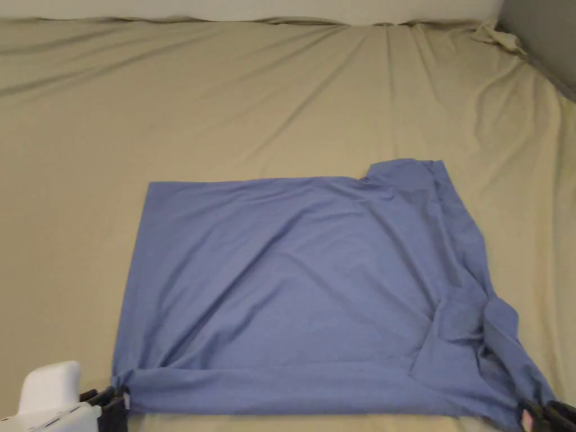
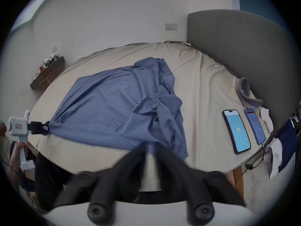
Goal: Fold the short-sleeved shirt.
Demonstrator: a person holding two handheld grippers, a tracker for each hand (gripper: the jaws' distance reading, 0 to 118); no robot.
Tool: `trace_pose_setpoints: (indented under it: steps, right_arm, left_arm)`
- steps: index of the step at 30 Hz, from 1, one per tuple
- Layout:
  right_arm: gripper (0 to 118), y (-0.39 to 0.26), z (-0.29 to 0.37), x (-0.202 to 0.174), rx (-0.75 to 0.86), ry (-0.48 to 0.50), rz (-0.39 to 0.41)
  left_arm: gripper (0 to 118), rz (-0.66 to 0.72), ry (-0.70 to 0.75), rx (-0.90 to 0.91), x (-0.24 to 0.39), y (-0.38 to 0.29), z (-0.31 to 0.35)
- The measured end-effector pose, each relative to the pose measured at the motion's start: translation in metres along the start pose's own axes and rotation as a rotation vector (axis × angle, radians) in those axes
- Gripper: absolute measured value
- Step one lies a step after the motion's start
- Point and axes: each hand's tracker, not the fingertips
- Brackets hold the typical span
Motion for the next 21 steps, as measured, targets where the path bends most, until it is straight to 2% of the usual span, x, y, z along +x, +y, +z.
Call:
trace_pose_setpoints:
  steps: [1, 2, 4, 9, 10, 11, 12, 13, 15, 21]
  right_arm:
    - [108, 0.000, -0.004, 0.005, -0.016, -0.007, -0.016]
    - [118, 0.000, -0.010, 0.010, -0.048, -0.006, -0.027]
    - [118, 0.000, -0.015, 0.019, -0.026, -0.011, -0.037]
    - [118, -0.006, -0.061, 0.043, -0.120, -0.008, -0.099]
    - [115, -0.008, -0.070, 0.045, -0.134, -0.002, -0.105]
    - [98, -0.010, -0.078, 0.046, -0.135, 0.006, -0.106]
    - [57, -0.011, -0.082, 0.046, -0.140, 0.014, -0.101]
    - [6, -0.011, -0.086, 0.045, -0.148, 0.018, -0.097]
    - [6, -0.017, -0.089, 0.040, -0.127, -0.009, -0.093]
    - [6, -0.011, -0.066, 0.036, -0.054, 0.003, -0.089]
  left_arm:
    - [9, 0.002, -0.003, 0.005, 0.001, 0.001, 0.003]
    - [9, 0.001, -0.005, 0.011, 0.001, 0.003, 0.006]
    - [9, -0.005, -0.006, 0.018, 0.003, 0.005, 0.008]
    - [9, -0.021, 0.007, 0.003, 0.008, 0.006, 0.006]
    - [9, -0.021, 0.010, 0.001, 0.012, 0.006, 0.008]
    - [9, -0.020, 0.010, -0.003, 0.012, 0.006, 0.007]
    - [9, -0.020, 0.012, -0.004, 0.013, 0.005, 0.007]
    - [9, -0.021, 0.014, -0.008, 0.013, 0.005, 0.007]
    - [9, -0.019, 0.011, -0.011, 0.016, 0.005, 0.009]
    - [9, -0.041, 0.028, -0.002, 0.028, 0.012, 0.020]
